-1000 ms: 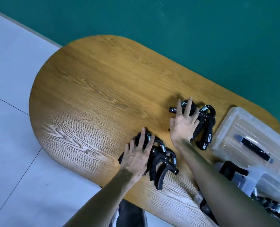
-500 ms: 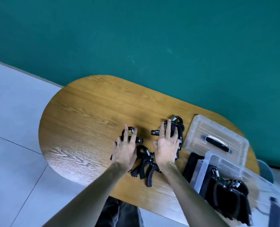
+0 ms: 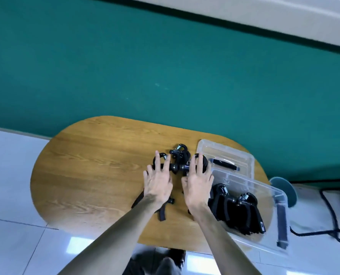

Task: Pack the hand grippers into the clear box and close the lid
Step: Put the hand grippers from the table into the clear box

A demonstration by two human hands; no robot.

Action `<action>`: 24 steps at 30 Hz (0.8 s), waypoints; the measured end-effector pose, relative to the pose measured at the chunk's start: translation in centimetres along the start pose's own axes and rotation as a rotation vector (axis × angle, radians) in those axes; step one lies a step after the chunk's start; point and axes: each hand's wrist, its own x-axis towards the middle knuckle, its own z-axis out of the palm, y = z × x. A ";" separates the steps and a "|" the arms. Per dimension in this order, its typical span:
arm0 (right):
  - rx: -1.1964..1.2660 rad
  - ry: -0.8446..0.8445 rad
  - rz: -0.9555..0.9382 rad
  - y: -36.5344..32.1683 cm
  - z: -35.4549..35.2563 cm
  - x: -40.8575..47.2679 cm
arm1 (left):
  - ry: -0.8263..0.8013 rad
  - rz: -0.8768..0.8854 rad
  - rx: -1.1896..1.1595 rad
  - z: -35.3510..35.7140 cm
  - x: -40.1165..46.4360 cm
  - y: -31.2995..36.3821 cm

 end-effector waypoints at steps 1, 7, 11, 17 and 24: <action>0.000 0.008 0.020 1.1 -0.4 -0.3 | 0.006 0.013 0.008 0.3 -0.3 1.2; -0.002 0.024 0.146 10.0 -1.6 -2.0 | 0.004 0.110 0.033 3.2 -1.7 9.5; 0.007 0.023 0.200 17.0 -1.9 -3.0 | -0.039 0.152 0.039 6.2 -2.6 15.7; 0.062 0.018 0.262 24.4 -0.8 -3.8 | -0.097 0.190 0.088 10.6 -3.3 21.6; 0.122 -0.088 0.252 29.0 3.5 -4.0 | -0.164 0.133 0.152 15.0 -2.3 23.1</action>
